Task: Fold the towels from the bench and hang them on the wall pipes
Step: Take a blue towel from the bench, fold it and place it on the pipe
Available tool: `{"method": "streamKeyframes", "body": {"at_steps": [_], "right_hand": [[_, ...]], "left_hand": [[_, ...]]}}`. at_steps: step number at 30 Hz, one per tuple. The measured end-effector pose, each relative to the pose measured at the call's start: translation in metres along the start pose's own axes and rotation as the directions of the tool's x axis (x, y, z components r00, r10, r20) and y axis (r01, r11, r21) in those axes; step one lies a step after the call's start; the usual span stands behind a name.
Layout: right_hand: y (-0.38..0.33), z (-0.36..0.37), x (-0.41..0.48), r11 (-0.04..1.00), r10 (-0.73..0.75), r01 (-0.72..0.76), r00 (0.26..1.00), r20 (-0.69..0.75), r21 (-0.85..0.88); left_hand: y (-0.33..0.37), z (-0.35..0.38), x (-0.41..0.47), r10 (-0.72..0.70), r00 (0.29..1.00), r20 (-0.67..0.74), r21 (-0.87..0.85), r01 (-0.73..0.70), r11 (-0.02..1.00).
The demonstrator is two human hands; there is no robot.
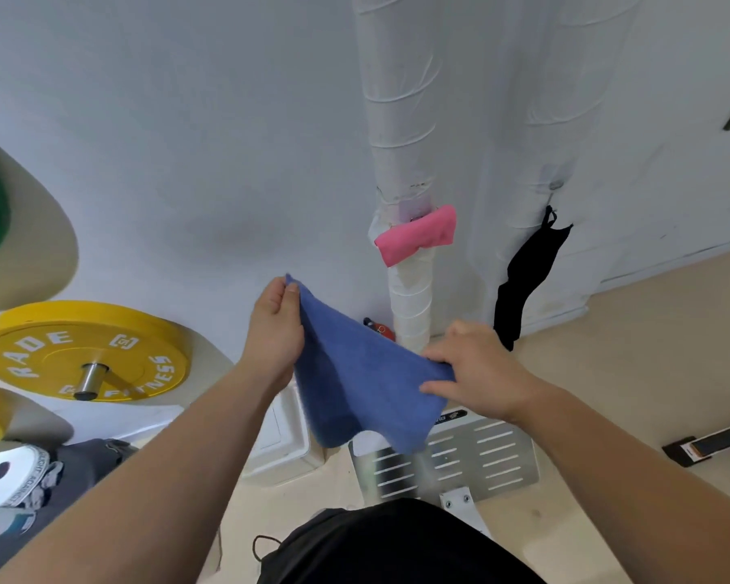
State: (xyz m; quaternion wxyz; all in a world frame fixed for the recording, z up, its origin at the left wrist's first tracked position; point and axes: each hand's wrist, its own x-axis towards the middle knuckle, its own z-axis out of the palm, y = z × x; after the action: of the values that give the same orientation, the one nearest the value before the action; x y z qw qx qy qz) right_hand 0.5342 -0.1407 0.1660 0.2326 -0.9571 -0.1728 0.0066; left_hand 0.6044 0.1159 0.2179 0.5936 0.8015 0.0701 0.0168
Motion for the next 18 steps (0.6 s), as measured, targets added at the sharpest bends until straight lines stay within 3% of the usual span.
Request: {"method": "streamKeyframes", "body": {"at_steps": [3,7,13,16,18], "right_hand": [[0.018,-0.011,-0.005,0.937,-0.099,0.076,0.994,-0.049,-0.342],[0.036,-0.026,-0.012,0.914,-0.061,-0.005,0.987,-0.147,-0.406],[0.035,-0.06,-0.024,0.99,0.141,-0.14,0.958,-0.251,0.022],[0.034,-0.071,-0.03,0.958,0.265,-0.216,0.921,-0.286,0.19],[0.034,-0.074,-0.033,0.887,0.368,-0.249,0.89,-0.27,0.388]], "left_hand": [[-0.005,-0.015,0.019,0.017,0.999,-0.029,0.12,-0.013,0.993],[-0.006,-0.018,0.02,-0.001,1.0,0.003,0.232,0.0,0.973],[-0.006,-0.013,0.013,-0.065,0.997,-0.046,0.14,0.071,0.988],[0.003,-0.007,0.006,-0.105,0.994,-0.033,-0.005,0.105,0.995],[0.009,-0.004,0.001,-0.121,0.992,-0.019,-0.09,0.119,0.989]]}}
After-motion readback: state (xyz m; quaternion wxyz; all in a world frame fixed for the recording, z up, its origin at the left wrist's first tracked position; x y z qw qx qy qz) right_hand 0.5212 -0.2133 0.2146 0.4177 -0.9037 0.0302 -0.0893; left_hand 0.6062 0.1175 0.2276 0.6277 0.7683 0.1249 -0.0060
